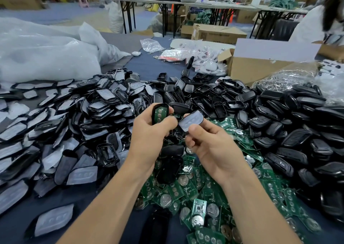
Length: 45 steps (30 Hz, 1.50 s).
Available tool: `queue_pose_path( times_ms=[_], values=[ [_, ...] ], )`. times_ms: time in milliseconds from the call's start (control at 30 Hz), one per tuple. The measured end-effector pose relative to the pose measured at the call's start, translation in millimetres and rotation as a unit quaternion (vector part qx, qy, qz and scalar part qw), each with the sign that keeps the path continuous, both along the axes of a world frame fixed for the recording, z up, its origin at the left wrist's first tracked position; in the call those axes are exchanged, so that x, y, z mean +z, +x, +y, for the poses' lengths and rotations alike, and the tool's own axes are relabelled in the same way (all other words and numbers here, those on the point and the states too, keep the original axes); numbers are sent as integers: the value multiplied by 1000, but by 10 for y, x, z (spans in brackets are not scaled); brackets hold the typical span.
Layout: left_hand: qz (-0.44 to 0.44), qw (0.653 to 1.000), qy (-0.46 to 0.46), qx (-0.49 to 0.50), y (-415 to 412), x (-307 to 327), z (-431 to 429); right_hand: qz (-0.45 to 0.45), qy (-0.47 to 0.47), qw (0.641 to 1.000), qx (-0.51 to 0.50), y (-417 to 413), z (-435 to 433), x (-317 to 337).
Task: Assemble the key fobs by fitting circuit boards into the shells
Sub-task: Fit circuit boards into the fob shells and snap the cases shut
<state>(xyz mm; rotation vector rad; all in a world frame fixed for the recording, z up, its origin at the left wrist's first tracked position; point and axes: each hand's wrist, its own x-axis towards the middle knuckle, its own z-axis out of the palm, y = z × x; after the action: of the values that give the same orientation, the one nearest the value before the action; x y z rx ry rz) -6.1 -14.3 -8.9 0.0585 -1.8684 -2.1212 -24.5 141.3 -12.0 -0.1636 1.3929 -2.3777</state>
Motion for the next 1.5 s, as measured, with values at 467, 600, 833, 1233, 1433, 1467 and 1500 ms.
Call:
queue_pose_path(
  times_ms=[467, 600, 833, 1233, 1433, 1467, 1500],
  values=[
    [96, 972, -214, 34, 36, -7, -32, -67, -8, 998, -22, 6, -21, 3],
    [7, 995, -84, 51, -11, -19, -41, 33, 106, 982, -151, -22, 22, 5],
    [-63, 997, 15, -47, -52, -47, -91, 60, 95, 984, -138, 42, -5, 59],
    [-66, 996, 35, -53, -76, -65, -49, -21, 52, 990, -128, 63, -8, 89],
    [-61, 997, 22, -41, -68, -66, -67, 15, 122, 978, -171, 24, 55, 85],
    [-59, 997, 14, -43, -63, -64, -74, 34, 153, 971, -179, 14, 74, 82],
    [-58, 997, 5, -43, -60, -68, -81, 48, 173, 967, -180, 10, 90, 83]
  ],
)
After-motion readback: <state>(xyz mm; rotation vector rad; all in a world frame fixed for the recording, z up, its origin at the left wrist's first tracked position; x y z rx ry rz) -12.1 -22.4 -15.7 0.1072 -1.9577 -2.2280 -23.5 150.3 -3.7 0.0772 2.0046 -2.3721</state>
